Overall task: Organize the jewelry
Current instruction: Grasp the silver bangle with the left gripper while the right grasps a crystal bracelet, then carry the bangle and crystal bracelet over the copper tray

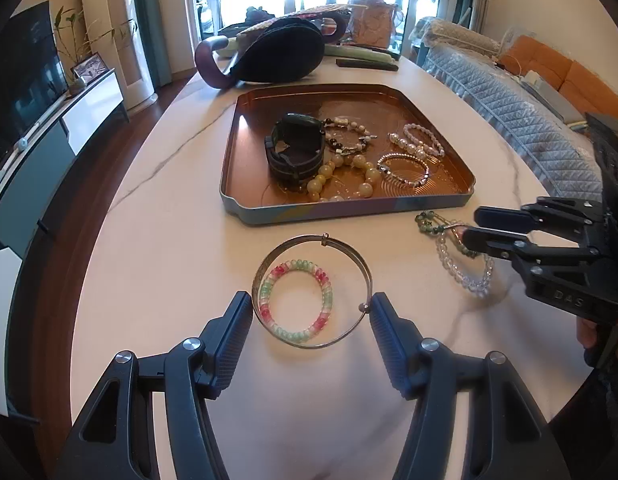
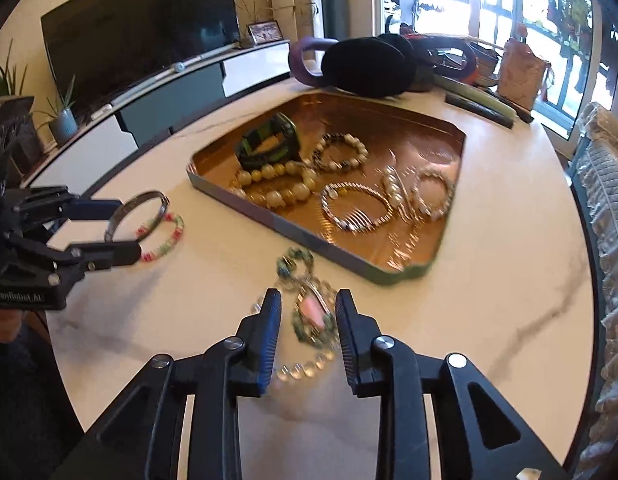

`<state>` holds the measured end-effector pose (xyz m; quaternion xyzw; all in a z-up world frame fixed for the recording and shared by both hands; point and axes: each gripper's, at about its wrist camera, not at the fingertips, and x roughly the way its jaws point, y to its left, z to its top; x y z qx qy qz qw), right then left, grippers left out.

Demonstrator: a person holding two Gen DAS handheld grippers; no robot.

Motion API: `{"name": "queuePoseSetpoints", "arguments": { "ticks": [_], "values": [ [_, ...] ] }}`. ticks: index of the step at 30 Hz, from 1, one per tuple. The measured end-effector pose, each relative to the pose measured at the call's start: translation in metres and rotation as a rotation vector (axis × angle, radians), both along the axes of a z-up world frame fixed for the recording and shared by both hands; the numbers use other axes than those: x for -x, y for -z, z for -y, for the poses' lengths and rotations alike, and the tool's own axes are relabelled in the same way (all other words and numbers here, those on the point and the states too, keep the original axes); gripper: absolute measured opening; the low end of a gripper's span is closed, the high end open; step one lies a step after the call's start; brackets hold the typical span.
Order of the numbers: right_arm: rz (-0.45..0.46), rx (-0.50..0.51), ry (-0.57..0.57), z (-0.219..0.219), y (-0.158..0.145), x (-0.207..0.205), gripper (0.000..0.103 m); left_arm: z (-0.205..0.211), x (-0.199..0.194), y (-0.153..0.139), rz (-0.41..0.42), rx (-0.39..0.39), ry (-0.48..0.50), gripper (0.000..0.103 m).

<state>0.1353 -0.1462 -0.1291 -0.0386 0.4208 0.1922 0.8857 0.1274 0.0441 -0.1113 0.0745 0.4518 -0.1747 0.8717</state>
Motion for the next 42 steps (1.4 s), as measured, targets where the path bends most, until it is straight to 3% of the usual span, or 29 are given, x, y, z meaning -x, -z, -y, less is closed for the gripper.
{"name": "queuePoseSetpoints", "arguments": {
  "ticks": [5,6,7,25,36,39,42],
  "values": [
    [-0.026,0.029,0.019,0.000,0.010,-0.012,0.021,0.003,0.001,0.001,-0.009,-0.004,0.017,0.061],
    [-0.017,0.017,0.022,0.001,0.008,-0.012,0.005,0.004,0.001,0.002,-0.012,-0.005,0.023,0.061],
    [-0.010,0.008,0.021,0.002,0.004,-0.012,0.004,0.005,0.002,0.001,-0.010,-0.006,0.024,0.061],
    [0.063,-0.069,0.043,0.019,-0.026,-0.001,0.003,0.018,0.006,-0.021,0.046,0.056,0.028,0.061],
    [0.150,-0.111,0.050,0.024,-0.061,0.015,0.003,0.029,0.012,-0.039,0.077,0.100,0.030,0.061],
    [0.195,-0.123,0.044,0.023,-0.080,0.021,0.003,0.030,0.013,-0.055,0.088,0.137,0.027,0.061],
    [0.241,-0.131,0.034,0.021,-0.100,0.026,0.003,0.031,0.015,-0.085,0.173,0.156,0.021,0.061]
  ]
}}
